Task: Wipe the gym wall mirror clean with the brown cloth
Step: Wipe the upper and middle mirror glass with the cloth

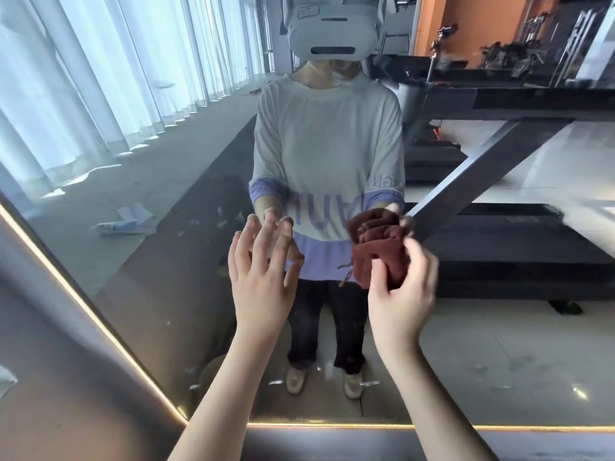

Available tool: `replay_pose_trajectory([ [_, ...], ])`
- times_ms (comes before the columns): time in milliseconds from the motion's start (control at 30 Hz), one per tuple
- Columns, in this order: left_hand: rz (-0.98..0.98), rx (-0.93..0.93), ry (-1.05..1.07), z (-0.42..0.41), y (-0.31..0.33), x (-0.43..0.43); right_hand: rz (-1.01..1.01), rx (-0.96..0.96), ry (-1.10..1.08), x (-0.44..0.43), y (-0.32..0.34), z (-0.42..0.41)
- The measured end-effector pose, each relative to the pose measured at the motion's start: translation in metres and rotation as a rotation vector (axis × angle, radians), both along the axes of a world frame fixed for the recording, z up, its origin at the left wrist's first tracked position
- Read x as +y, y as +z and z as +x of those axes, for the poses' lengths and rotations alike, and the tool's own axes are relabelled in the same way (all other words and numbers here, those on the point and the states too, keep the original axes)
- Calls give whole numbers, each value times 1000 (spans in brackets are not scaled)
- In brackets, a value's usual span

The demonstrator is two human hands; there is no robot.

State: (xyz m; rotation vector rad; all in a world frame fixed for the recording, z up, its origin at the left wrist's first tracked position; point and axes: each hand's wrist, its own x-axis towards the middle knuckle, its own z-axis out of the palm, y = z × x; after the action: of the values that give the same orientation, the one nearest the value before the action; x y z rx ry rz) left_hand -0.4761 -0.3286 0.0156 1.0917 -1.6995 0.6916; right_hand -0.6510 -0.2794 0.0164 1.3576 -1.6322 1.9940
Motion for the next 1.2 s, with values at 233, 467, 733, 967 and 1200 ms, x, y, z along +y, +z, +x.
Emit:
replay_pose_trajectory([
  [233, 10, -28, -5, 5, 4, 4, -3, 167, 87, -2, 4, 9],
  [467, 17, -42, -30, 14, 10, 7, 27, 311, 109, -1, 2, 31],
  [733, 31, 175, 98, 56, 12, 12, -37, 215, 79, -10, 17, 62],
  [967, 186, 324, 163, 92, 10, 7, -139, 307, 62, -25, 49, 97],
  [1200, 213, 409, 107, 111, 11, 5, -153, 433, 16, -35, 67, 133],
])
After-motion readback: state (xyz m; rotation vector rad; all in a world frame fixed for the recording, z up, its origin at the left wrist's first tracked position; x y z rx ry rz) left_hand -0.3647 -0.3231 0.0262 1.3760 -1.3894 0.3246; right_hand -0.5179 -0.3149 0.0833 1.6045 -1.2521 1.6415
